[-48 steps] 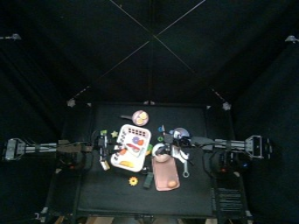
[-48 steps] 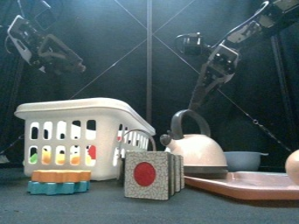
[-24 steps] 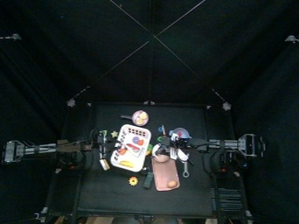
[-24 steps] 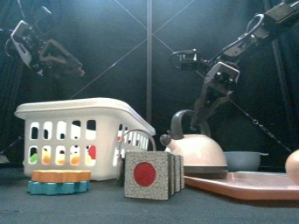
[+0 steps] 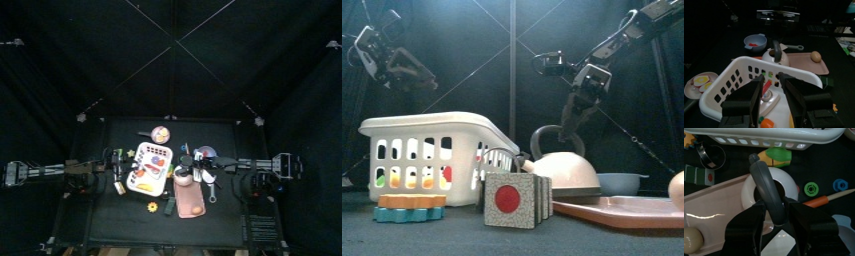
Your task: Grab kettle
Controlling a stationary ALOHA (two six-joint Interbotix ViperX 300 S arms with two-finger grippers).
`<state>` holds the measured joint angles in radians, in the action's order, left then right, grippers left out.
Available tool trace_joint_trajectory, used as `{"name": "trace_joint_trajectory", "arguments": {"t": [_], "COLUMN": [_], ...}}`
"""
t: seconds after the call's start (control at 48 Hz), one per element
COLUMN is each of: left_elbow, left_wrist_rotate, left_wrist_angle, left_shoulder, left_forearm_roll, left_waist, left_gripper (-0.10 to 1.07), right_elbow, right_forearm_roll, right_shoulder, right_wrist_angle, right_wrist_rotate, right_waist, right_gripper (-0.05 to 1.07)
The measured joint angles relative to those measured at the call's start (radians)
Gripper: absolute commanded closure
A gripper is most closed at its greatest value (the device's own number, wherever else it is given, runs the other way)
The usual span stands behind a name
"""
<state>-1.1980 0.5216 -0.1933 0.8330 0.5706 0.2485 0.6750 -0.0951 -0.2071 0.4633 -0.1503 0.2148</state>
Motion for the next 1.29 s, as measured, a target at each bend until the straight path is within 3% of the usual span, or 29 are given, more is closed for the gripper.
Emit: {"name": "trace_joint_trajectory", "arguments": {"t": [0.562,1.292], "left_elbow": [-0.003,-0.003], "left_wrist_rotate": [-0.002,-0.005], "left_wrist_angle": [0.002,0.023], "left_shoulder": [0.0,0.0], "left_forearm_roll": [-0.017,-0.017], "left_waist": [0.002,0.002], "left_gripper": [0.24,0.24], "right_elbow": [-0.002,0.014], "right_forearm_roll": [0.002,-0.032], "right_shoulder": [-0.071,-0.025], "right_wrist_angle": [-0.002,-0.023], "right_wrist_rotate": [0.0,0.003], "right_waist": [-0.002,-0.003], "right_gripper": [0.3,0.29]}}
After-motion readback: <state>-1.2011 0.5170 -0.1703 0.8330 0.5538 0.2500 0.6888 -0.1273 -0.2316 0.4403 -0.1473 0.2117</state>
